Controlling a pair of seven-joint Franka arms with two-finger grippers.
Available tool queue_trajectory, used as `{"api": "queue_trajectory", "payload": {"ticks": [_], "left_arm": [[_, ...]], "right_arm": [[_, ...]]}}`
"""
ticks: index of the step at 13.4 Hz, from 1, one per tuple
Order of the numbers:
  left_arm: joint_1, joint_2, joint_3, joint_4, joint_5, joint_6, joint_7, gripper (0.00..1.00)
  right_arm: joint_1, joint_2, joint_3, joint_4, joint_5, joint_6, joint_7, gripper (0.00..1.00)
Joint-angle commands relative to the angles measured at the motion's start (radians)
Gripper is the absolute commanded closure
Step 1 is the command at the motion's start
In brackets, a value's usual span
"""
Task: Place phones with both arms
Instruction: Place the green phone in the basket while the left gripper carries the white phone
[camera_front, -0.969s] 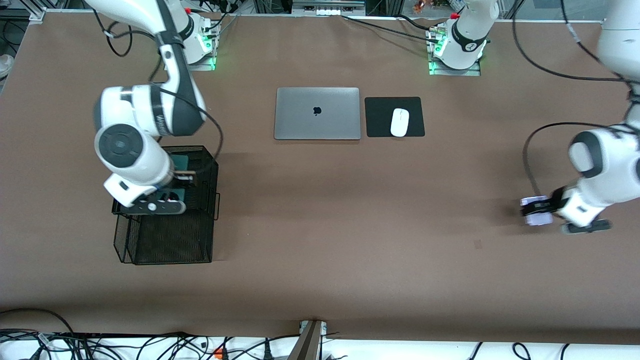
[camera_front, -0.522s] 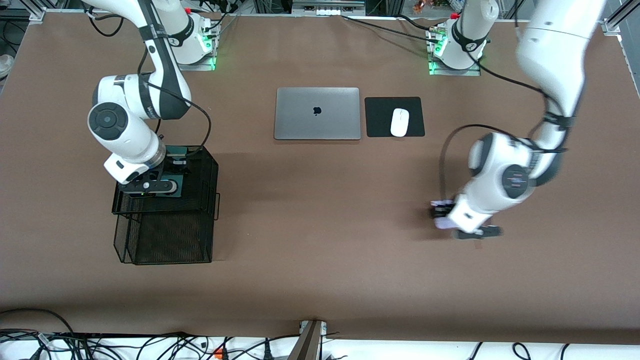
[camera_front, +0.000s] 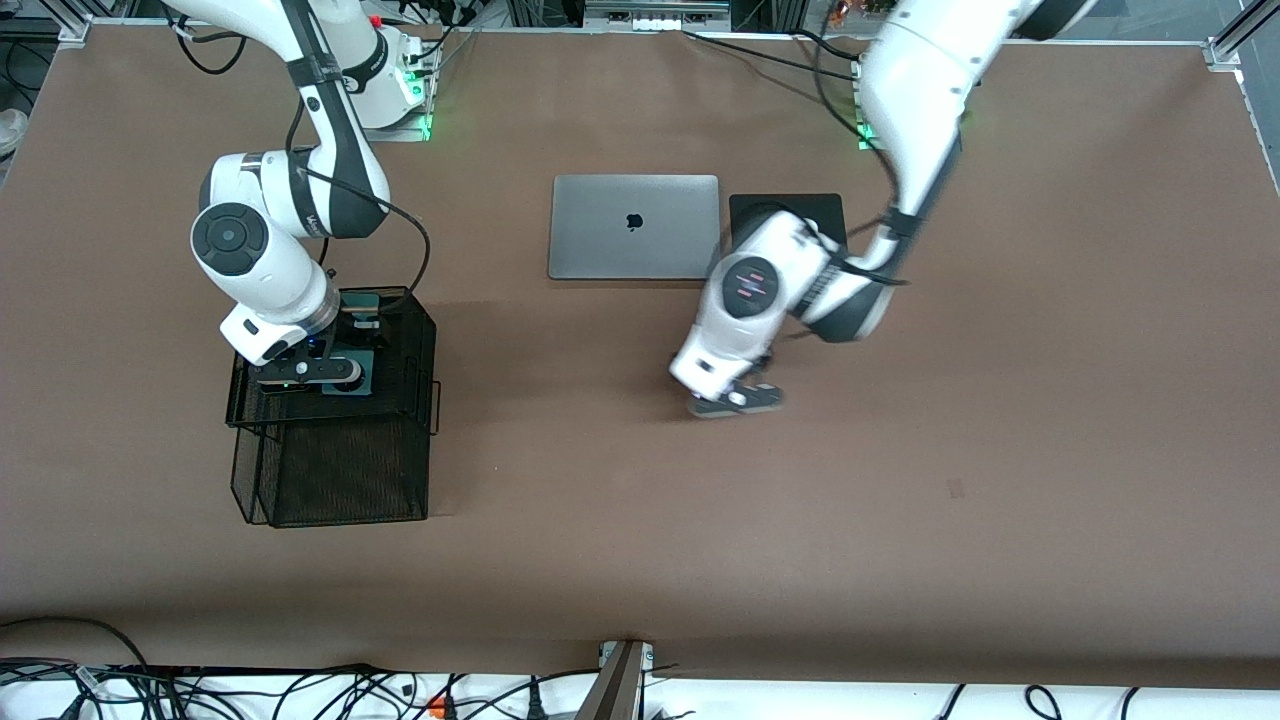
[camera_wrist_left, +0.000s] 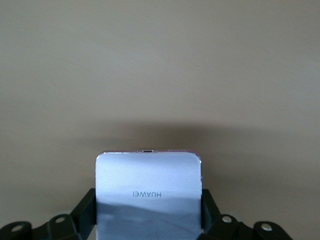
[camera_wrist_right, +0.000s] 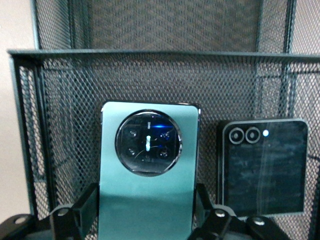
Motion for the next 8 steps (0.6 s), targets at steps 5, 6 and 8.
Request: {"api": "queue_trajectory", "payload": {"ticks": [5,6,8], "left_arm": [[-0.293,0.303,0.192,0.442,0.024,-0.030,-0.156,1.00],[-0.301,0.323,0.195,0.461,0.026,-0.025,-0.156,1.00],[-0.350,0.340,0.244,0.462,0.026,-0.002,-0.167,1.00]], "right_arm": [[-0.008,0.008,0.000,0.025,0.017,0.049,-0.020,0.58],[-0.008,0.010,0.000,0.028,0.025,0.050,-0.012,0.36],[-0.007,0.018,0.000,0.057,0.074,0.046,-0.011,0.20]]}}
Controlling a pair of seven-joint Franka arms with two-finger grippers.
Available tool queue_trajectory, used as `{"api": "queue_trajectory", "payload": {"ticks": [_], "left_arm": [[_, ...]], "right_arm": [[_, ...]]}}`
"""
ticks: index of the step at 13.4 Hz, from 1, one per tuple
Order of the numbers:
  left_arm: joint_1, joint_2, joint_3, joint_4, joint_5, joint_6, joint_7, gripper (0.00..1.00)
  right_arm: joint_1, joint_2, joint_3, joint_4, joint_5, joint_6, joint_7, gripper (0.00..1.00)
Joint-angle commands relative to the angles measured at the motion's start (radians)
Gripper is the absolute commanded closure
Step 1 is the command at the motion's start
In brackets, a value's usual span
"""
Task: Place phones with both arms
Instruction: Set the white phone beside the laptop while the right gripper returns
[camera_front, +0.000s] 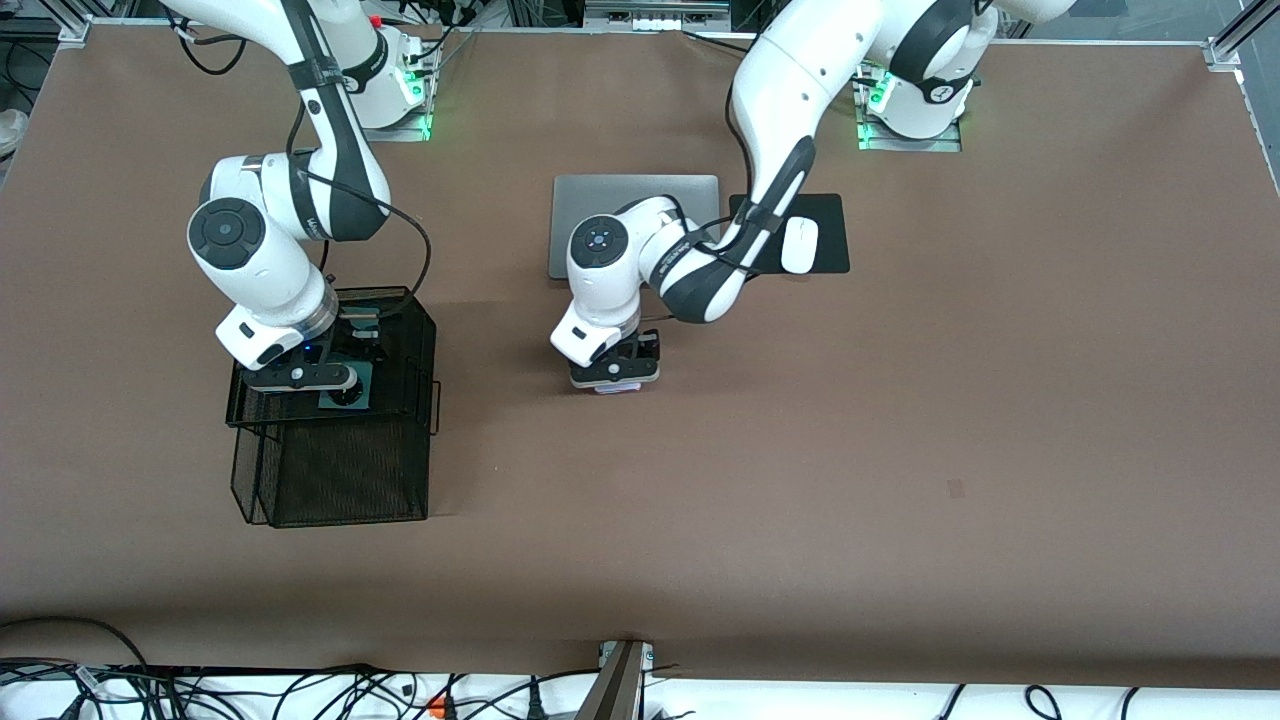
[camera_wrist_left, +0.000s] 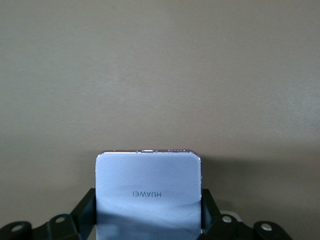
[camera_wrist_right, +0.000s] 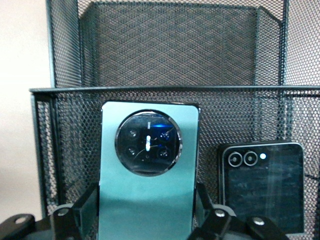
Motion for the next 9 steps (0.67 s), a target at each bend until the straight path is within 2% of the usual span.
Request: {"api": "queue_trajectory", "payload": {"ticks": [1,3,4,5,6,9], "left_arm": [[-0.044,0.057,0.057,0.074,0.024,-0.003,-0.031,1.00],[-0.047,0.060,0.057,0.074,0.024,-0.001,-0.033,1.00],[-0.050,0.060,0.057,0.074,0.024,-0.001,-0.037,0.99],[-0.050,0.059,0.058,0.075,0.025,-0.001,-0.051,0.40],[-0.050,0.059,0.069,0.075,0.027,-0.001,-0.048,0.00],[-0.043,0.020,0.094,0.075,0.025,-0.018,-0.043,0.00]], "right_arm": [[-0.005,0.010,0.001,0.055,0.043,-0.010,-0.012,0.15],[-0.008,0.010,0.001,0.070,0.044,-0.005,-0.015,0.01],[-0.008,0.014,0.001,0.085,0.044,-0.010,-0.017,0.01],[-0.007,0.016,0.002,0.089,0.044,-0.010,-0.018,0.00],[-0.007,0.016,0.002,0.093,0.046,-0.010,-0.020,0.01],[-0.007,0.021,0.004,0.156,0.046,-0.083,-0.020,0.01]]}}
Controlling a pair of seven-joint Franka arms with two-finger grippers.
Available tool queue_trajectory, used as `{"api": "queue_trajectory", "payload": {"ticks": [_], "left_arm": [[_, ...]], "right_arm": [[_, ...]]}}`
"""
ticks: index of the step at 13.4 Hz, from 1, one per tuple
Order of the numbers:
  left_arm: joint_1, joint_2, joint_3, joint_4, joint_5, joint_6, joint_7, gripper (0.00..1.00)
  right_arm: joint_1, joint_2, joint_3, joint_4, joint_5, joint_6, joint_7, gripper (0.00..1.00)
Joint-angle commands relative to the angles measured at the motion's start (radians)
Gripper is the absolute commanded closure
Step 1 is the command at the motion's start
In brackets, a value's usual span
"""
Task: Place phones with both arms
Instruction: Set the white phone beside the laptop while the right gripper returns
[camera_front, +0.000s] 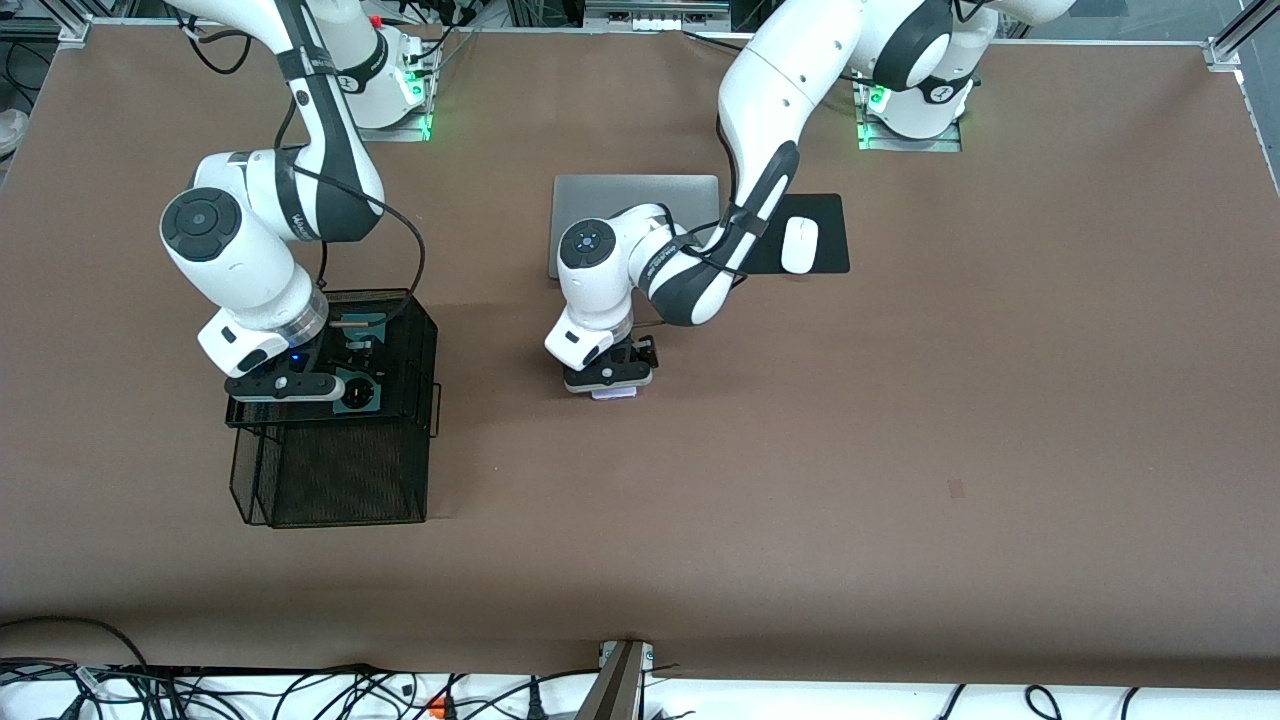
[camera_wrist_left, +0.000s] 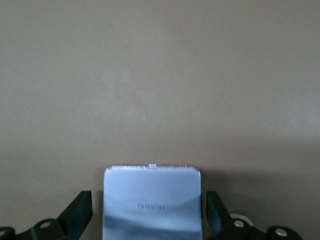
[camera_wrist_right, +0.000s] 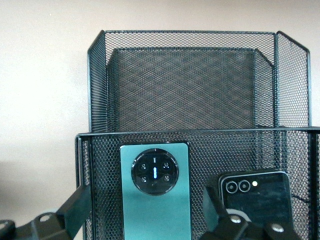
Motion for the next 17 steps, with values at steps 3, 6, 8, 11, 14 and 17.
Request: {"api": "queue_trajectory", "payload": {"ticks": [3,6,8,11,14,17], "left_arm": [[0.074,-0.110,0.022,0.001,0.018,-0.097,0.021,0.00],[0.196,-0.259,0.015,-0.099,0.011,-0.241,0.148,0.00],[0.289,-0.381,0.015,-0.202,0.005,-0.301,0.295,0.00],[0.417,-0.495,0.015,-0.234,-0.025,-0.442,0.527,0.00],[0.552,-0.593,0.015,-0.234,-0.042,-0.562,0.749,0.00],[0.665,-0.692,0.015,-0.234,-0.051,-0.672,0.917,0.00]], "right_arm": [[-0.008,0.087,0.002,0.202,0.066,-0.195,-0.018,0.01],[-0.008,0.236,0.004,0.458,0.207,-0.405,0.037,0.01],[0.004,0.264,0.022,0.505,0.228,-0.415,0.168,0.01],[0.047,0.299,0.169,0.506,0.244,-0.359,0.330,0.00],[0.151,0.402,0.186,0.508,0.242,-0.210,0.346,0.00],[0.202,0.483,0.188,0.508,0.241,-0.086,0.324,0.00]]}}
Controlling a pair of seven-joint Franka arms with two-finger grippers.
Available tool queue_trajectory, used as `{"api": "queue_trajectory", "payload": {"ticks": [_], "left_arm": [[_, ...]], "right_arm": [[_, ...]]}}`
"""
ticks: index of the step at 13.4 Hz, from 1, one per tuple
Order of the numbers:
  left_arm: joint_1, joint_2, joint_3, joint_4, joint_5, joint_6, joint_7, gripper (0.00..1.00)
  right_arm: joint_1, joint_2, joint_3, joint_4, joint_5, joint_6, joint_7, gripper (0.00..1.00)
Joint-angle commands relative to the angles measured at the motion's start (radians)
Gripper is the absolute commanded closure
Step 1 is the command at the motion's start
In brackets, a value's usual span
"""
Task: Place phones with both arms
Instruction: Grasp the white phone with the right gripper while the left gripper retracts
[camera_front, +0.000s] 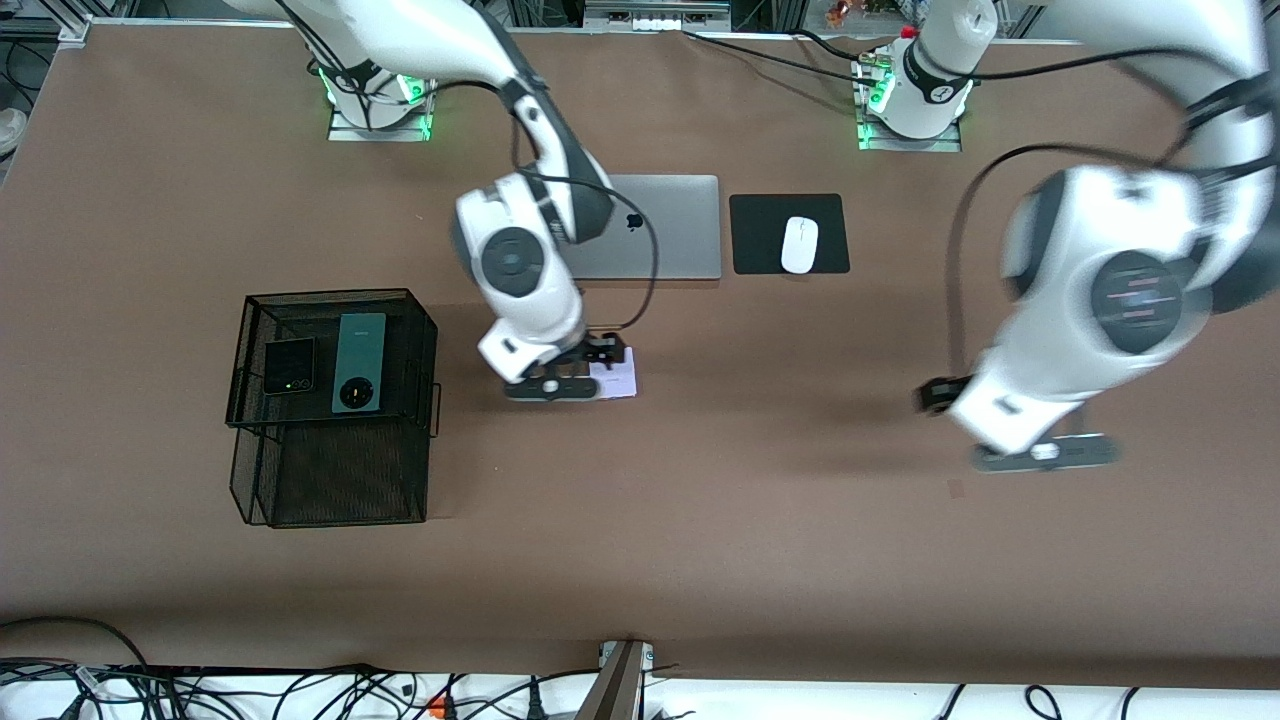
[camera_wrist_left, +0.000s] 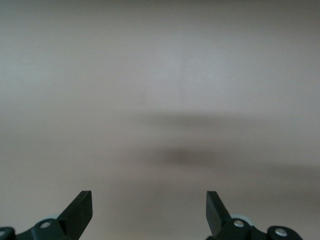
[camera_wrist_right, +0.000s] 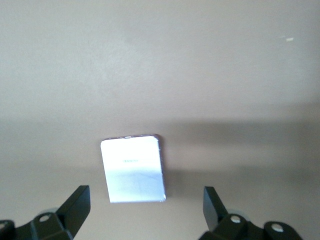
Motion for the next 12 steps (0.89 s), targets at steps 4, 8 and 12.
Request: {"api": "queue_trajectory", "payload": {"ticks": [4,8,12], "left_arm": [[0.179,-0.192,-0.019,-0.056,-0.060,-0.135,0.279,0.00],[0.223,-0.320,-0.017,-0.131,-0.105,-0.209,0.371,0.00],[0.219,-0.399,-0.031,-0.205,-0.102,-0.177,0.362,0.00]], "right_arm": [[0.030,0.094,-0.011,0.027,0.009,0.088,-0.099,0.00],[0.034,0.112,-0.003,0.027,0.011,0.099,-0.100,0.00],[0.034,0.137,0.018,0.027,0.015,0.133,-0.097,0.00]]}}
